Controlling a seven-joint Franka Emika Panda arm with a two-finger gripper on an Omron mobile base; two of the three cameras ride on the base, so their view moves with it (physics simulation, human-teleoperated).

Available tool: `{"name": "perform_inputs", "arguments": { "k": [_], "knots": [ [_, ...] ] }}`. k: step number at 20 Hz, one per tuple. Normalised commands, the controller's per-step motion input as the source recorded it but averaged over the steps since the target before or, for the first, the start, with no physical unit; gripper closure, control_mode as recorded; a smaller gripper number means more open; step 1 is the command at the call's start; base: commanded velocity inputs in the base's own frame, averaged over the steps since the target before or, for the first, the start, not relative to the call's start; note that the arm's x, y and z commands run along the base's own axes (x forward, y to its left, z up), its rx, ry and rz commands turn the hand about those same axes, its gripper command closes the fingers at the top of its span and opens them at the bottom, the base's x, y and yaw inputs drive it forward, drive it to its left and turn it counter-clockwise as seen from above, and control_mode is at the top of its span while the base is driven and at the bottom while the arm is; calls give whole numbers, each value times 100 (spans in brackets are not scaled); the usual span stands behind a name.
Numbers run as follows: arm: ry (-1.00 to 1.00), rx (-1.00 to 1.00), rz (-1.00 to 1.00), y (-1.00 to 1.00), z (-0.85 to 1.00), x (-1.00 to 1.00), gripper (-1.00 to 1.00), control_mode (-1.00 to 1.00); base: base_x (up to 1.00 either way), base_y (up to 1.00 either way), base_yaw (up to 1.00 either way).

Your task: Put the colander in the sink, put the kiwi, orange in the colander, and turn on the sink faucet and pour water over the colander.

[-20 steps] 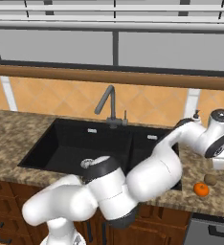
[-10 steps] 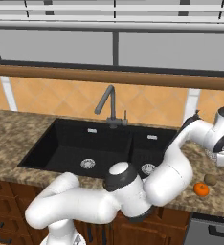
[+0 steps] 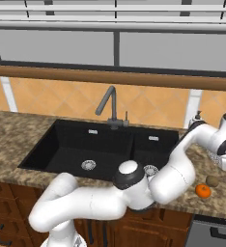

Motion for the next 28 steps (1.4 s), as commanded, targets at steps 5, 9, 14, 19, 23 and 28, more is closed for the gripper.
{"name": "perform_inputs", "arguments": {
  "k": [5, 9, 14, 19, 23, 28],
  "knots": [
    [9, 0, 1, 3, -44, 1, 100, -100, 0, 0, 0],
    [-4, 0, 9, 27, -18, 0, 100, -100, 0, 0, 0],
    [-28, -4, 15, 59, -2, 0, 100, -100, 0, 0, 0],
    [-50, -11, 13, 84, 0, -37, 100, -100, 0, 0, 0],
    [-27, -19, 3, 78, 23, -94, 100, -100, 0, 0, 0],
    [-15, -26, 6, 90, 37, -100, 100, -100, 0, 0, 0]
  ]
}}
